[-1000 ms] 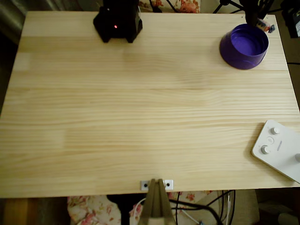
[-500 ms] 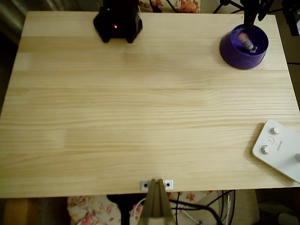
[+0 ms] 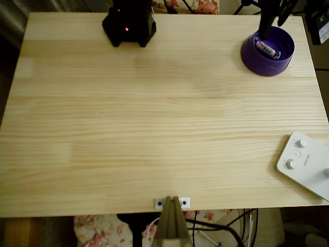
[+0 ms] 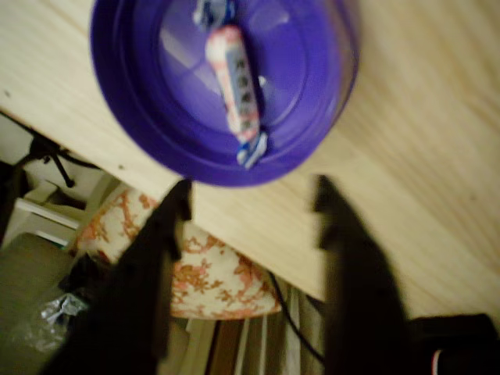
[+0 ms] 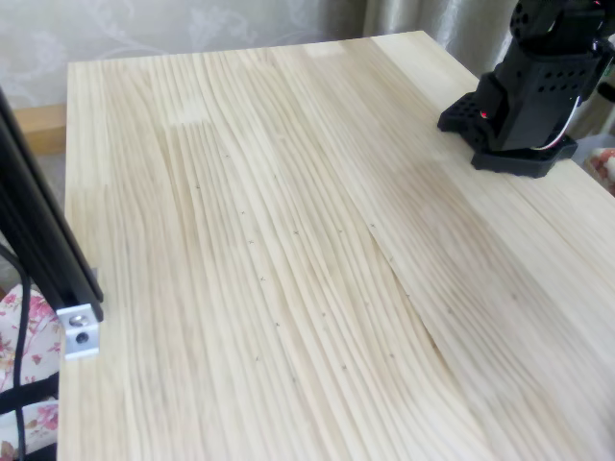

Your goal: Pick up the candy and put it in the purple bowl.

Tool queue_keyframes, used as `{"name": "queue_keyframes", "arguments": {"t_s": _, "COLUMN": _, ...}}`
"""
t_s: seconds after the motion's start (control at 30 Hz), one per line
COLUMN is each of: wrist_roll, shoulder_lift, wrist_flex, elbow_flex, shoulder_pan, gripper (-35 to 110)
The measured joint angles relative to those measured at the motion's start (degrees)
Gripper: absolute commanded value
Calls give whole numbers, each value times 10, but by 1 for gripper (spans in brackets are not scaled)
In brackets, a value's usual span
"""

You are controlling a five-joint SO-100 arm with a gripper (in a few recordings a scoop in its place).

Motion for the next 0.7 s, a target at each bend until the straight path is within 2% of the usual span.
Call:
{"name": "queue_keyframes", "arguments": {"t_s": 0.1, "wrist_roll": -11, "shoulder_lift": 33, "wrist_flex": -11, "elbow_flex": 39, "shoulder_pan": 12, "gripper": 0}}
{"name": "queue_keyframes", "arguments": {"t_s": 0.37, "wrist_roll": -11, "shoulder_lift": 162, "wrist_flex": -12, "elbow_flex": 174, "shoulder_pan": 83, "gripper": 0}}
{"name": "queue_keyframes", "arguments": {"t_s": 0.7, "wrist_roll": -93, "shoulder_lift": 329, "wrist_flex": 4, "elbow_flex": 298, "shoulder_pan": 305, "gripper": 0}}
